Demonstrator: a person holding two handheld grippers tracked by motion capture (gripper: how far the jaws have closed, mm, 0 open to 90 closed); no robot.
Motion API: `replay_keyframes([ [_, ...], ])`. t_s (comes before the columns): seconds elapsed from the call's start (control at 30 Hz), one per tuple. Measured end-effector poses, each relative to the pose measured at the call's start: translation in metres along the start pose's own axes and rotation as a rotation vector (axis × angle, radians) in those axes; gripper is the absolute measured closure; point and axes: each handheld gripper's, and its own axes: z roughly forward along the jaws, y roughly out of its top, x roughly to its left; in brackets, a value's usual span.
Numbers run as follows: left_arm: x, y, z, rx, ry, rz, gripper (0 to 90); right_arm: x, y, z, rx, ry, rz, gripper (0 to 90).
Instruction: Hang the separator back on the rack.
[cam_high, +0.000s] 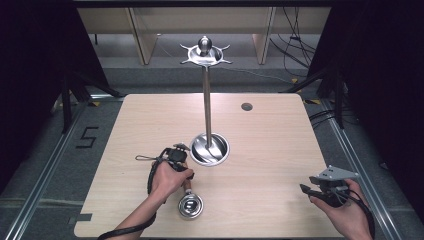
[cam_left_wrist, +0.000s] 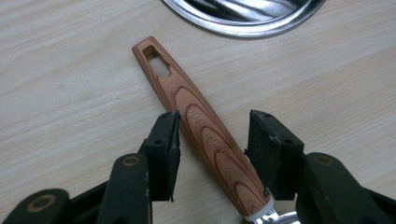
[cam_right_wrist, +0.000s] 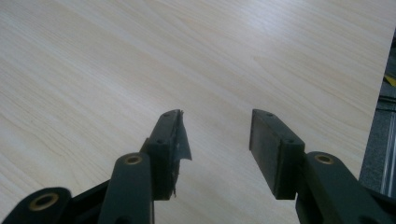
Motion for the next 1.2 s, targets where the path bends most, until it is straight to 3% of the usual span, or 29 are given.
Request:
replay_keyframes([
  [0.03,-0.004,0.001,0.002,0.0,0.001,-0.032,51.8,-0.002,-0.001,0.0,-0.003,-0.005,-0.015,54.5],
  [0.17,-0.001,0.003,0.005,0.053,0.0,0.004,50.5,-0.003,-0.001,-0.001,0.012,0.001,0.008,54.4],
  [0.2,0.001,0.004,0.005,0.063,0.037,0.014,50.5,-0.004,-0.002,0.0,0.0,-0.006,-0.012,54.4],
  [0.3,0.003,0.006,0.004,0.08,0.054,0.018,50.4,-0.004,-0.001,0.0,0.004,-0.003,-0.011,54.2],
  [0.33,0.001,0.007,0.005,0.122,0.022,-0.065,49.7,-0.003,-0.001,0.001,0.005,-0.002,-0.015,54.0],
  [0.4,0.003,0.008,0.006,0.124,0.019,-0.066,50.1,-0.002,-0.001,0.002,0.013,-0.001,-0.016,53.9],
  [0.43,0.002,0.008,0.008,0.137,0.01,-0.098,50.1,-0.002,-0.001,0.002,0.013,-0.001,-0.016,53.9],
  [0.5,0.001,0.009,0.011,0.143,-0.007,-0.11,50.6,-0.001,0.0,0.001,0.035,0.001,0.004,53.9],
  [0.57,-0.001,0.008,0.014,0.137,-0.001,-0.131,51.3,-0.002,-0.001,0.003,0.014,-0.002,-0.019,53.8],
  [0.6,0.004,0.01,0.013,0.179,0.0,-0.066,52.1,-0.002,-0.001,0.002,0.021,0.001,-0.01,53.7],
  [0.63,0.004,0.01,0.013,0.179,0.0,-0.066,53.5,-0.002,-0.001,0.002,0.021,0.001,-0.01,53.7],
  [0.67,0.0,0.009,0.014,0.177,-0.001,-0.107,53.5,-0.003,-0.002,0.003,0.02,-0.003,-0.017,53.7],
  [0.73,-0.001,0.009,0.014,0.186,0.005,-0.092,57.1,-0.004,-0.002,0.003,0.027,0.003,-0.018,53.7],
  [0.8,-0.002,0.008,0.014,0.179,0.028,-0.064,60.8,-0.001,-0.001,0.002,0.038,0.008,0.016,53.6],
  [0.9,-0.002,0.009,0.013,0.188,0.032,-0.049,62.1,-0.001,-0.001,0.002,0.035,0.009,0.014,53.7],
  [0.93,0.002,0.01,0.012,0.202,0.031,0.012,62.7,0.0,-0.001,0.002,0.036,0.01,0.019,53.7],
  [0.97,0.002,0.01,0.013,0.2,0.038,0.024,63.5,-0.001,-0.002,0.004,0.02,0.004,-0.011,53.7],
  [1.0,-0.001,0.009,0.013,0.203,0.04,-0.012,64.1,-0.002,-0.001,0.004,0.023,0.008,-0.011,53.7],
  [1.03,0.0,0.009,0.011,0.23,0.046,0.019,65.6,-0.001,-0.002,0.004,0.025,0.006,-0.005,53.7],
  [1.2,0.002,0.009,0.012,0.215,0.036,0.042,66.7,-0.002,-0.002,0.004,0.025,0.009,-0.008,53.7],
])
